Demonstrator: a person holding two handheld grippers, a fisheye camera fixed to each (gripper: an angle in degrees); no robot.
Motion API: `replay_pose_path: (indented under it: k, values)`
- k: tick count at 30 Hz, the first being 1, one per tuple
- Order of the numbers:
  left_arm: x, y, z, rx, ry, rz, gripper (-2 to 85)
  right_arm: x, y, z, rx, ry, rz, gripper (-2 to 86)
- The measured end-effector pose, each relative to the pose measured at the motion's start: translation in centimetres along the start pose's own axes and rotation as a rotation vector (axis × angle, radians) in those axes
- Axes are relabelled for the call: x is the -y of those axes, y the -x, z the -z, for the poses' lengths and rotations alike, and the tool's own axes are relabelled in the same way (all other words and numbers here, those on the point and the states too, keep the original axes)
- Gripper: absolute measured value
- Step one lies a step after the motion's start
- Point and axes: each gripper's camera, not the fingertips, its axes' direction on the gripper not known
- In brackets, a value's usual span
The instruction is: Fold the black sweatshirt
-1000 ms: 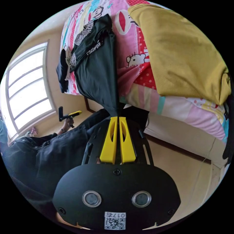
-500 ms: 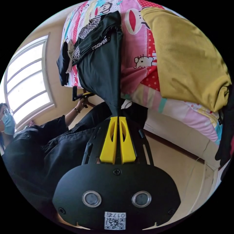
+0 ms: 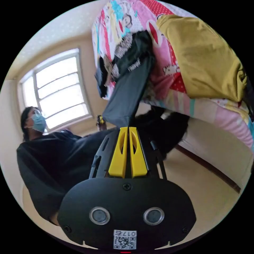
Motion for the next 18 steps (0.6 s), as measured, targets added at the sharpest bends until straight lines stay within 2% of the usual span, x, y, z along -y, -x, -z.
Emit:
replay_pose_path:
  k: [2,7,10,13,17,18]
  values:
    - [3.5,-1.7,0.8,-0.045,-0.111,0.011,3.8,2.2,0.2,0.9,0.111,-0.118,0.078,1.3]
    - [18.0,-5.1,-1.4,-0.057,-0.178,-0.048,4.6,14.2,1.1,1.0,0.281,-0.317,0.244,2.1]
    - [27.3,-6.2,-3.5,0.107,-0.224,-0.055,8.1,21.6,0.6,0.9,0.316,-0.47,0.164,3.9]
    - [31.6,-6.3,-5.4,0.325,-0.231,-0.029,11.2,24.7,0.8,0.3,0.101,-0.488,0.045,7.5]
    - [30.3,-4.7,-9.3,0.702,-0.196,-0.005,13.0,24.8,1.8,-3.9,-0.338,-0.287,0.029,11.5]
    - [29.9,-4.2,-9.9,0.748,-0.188,-0.001,13.1,24.3,1.3,-5.6,-0.442,-0.233,0.019,11.9]
